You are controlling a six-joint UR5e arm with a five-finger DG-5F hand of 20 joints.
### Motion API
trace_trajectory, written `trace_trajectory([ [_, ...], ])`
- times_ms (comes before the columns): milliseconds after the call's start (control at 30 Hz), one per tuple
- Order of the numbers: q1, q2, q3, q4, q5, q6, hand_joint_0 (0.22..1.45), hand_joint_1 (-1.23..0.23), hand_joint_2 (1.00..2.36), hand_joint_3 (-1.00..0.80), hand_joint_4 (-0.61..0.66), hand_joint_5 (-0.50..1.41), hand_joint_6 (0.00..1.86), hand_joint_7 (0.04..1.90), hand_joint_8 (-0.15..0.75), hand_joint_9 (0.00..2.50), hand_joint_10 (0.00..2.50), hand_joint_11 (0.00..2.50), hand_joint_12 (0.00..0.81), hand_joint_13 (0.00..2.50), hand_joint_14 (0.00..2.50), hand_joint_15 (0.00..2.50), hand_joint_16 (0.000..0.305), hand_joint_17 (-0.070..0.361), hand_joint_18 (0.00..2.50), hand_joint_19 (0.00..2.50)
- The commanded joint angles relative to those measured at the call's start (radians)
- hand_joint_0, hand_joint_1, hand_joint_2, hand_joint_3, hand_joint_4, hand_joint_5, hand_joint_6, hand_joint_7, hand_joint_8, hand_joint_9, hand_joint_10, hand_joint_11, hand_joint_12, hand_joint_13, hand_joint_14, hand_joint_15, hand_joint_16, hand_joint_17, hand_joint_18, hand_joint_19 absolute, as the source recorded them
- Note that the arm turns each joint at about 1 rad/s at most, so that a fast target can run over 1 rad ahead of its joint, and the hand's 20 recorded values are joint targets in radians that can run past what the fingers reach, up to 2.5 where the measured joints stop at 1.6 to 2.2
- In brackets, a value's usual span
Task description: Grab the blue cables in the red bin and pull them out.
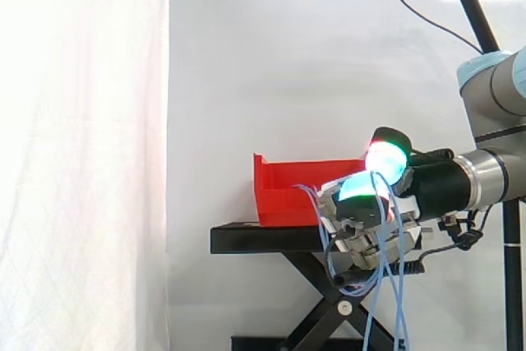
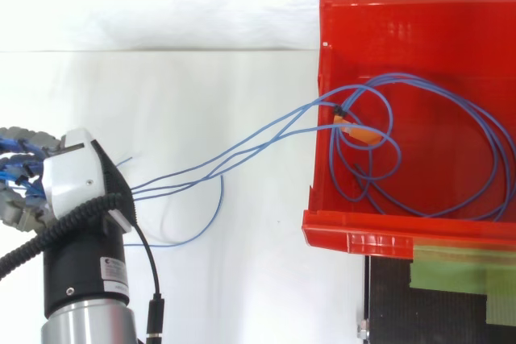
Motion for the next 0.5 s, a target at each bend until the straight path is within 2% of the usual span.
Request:
trace_trajectory([
  [0,0.0,0.0,-0.001,-0.002,0.0,-0.001,0.87,-0.88,1.0,-1.0,0.17,0.95,0.21,0.92,0.291,1.21,0.03,1.0,0.296,1.15,2.41,1.27,0.038,0.086,1.41,1.87],
  [167,0.0,0.0,-0.001,-0.002,0.0,-0.001,0.89,-0.9,1.0,-1.0,0.15,0.94,0.18,0.91,0.287,1.21,0.03,1.0,0.3,1.15,2.38,1.26,0.038,0.085,1.4,1.86],
  [333,0.0,0.0,0.001,-0.005,0.0,-0.001,0.91,-0.91,1.0,-1.0,0.14,0.95,0.06,0.94,0.283,1.21,0.03,1.01,0.292,1.15,2.37,1.27,0.039,0.087,1.39,1.86],
  [467,0.0,0.0,0.001,-0.005,0.0,0.0,0.89,-0.83,1.0,-1.0,0.12,1.01,0.0,0.97,0.269,1.22,0.03,1.01,0.285,1.16,2.36,1.26,0.037,0.084,1.39,1.85],
])
